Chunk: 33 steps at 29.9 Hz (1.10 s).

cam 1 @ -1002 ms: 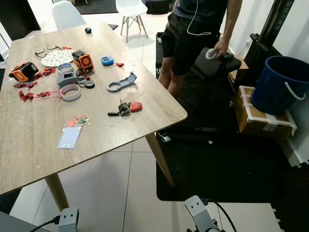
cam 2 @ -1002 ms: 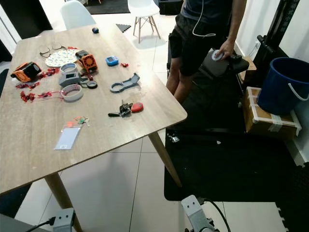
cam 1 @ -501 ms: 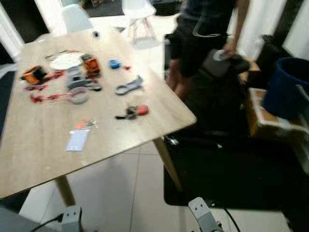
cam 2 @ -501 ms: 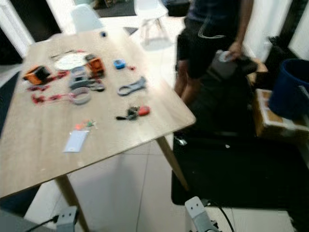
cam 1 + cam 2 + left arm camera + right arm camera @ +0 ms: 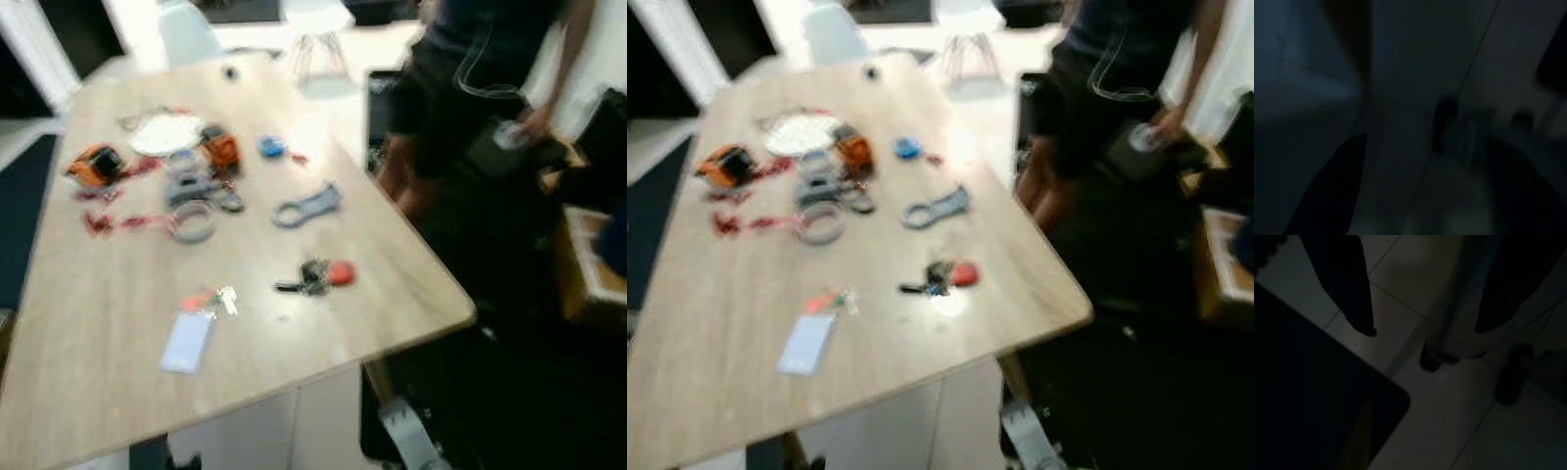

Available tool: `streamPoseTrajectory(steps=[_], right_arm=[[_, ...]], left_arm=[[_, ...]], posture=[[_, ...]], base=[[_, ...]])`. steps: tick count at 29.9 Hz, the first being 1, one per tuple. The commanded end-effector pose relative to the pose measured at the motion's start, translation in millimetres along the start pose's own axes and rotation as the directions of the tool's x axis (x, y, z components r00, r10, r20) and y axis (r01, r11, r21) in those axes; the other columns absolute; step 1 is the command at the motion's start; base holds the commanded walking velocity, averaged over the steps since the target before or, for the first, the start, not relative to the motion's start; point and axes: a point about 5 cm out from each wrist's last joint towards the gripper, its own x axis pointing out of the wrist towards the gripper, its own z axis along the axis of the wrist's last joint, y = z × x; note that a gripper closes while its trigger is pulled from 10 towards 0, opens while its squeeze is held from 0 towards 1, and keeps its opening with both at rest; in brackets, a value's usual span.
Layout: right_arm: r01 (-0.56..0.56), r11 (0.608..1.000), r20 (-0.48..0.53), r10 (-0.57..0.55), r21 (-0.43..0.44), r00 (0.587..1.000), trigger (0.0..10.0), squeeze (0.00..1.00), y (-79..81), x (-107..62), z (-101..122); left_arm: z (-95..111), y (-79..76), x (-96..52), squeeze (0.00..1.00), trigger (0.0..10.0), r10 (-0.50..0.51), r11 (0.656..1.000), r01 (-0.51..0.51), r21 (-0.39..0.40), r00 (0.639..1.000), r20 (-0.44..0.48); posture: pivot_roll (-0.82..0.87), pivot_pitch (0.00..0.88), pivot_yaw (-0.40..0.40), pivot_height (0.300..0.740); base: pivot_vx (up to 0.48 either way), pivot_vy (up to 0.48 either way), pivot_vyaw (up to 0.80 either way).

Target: Hang keys on a hook

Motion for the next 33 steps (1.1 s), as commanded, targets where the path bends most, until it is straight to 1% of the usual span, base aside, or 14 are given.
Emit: streamPoseTrajectory(steps=[1,11,20,23,27,31,33], right_arm=[[-0.070,0.998,-0.156,0.070,0.007,0.985,10.0,0.00,19.5,-5.9,-41.8],[-0.084,0.996,-0.136,0.083,-0.001,0.987,10.0,0.00,20.4,-5.6,-39.7],[-0.104,0.994,-0.133,0.105,0.011,0.986,10.0,0.00,21.7,-5.6,-39.4],[-0.107,0.994,-0.133,0.107,0.010,0.985,10.0,0.00,21.8,-5.6,-39.5],[-0.120,0.992,-0.130,0.122,0.024,0.984,10.0,0.00,22.8,-5.8,-39.9],[-0.147,0.989,-0.125,0.146,0.000,0.981,10.0,0.00,23.8,-5.8,-38.7],[-0.143,0.990,-0.125,0.143,0.008,0.982,10.0,0.00,23.7,-5.8,-38.9]], left_arm=[[3.3,-1.8,1.0,0.00,10.0,-0.002,1.000,0.002,0.007,1.000,0.005],[1.7,-1.4,0.7,0.00,10.0,-0.005,1.000,0.005,0.026,1.000,-0.006],[3.1,-2.7,1.1,0.00,10.0,-0.015,0.999,0.015,0.041,1.000,-0.005],[3.2,-2.9,1.2,0.00,10.0,-0.017,0.999,0.018,0.047,1.000,-0.006],[2.8,-3.3,1.2,0.00,10.0,-0.021,0.998,0.021,0.053,1.000,-0.008],[2.2,-4.0,1.3,0.00,10.0,-0.023,0.998,0.023,0.055,1.000,-0.010],[1.9,-4.1,1.3,0.00,10.0,-0.023,0.998,0.024,0.055,1.000,-0.011]], posture=[[-0.10,0.081,0.105,0.740],[-0.10,0.075,0.106,0.740],[-0.10,0.068,0.106,0.740],[-0.10,0.068,0.106,0.740],[-0.10,0.069,0.107,0.740],[-0.10,0.076,0.107,0.740],[-0.10,0.076,0.107,0.740]], base=[[0.000,0.000,0.00],[0.000,0.000,0.00],[0.000,0.000,0.77],[0.000,0.000,0.49],[0.000,0.000,0.00],[0.000,0.000,0.66],[0.000,0.000,0.79]])
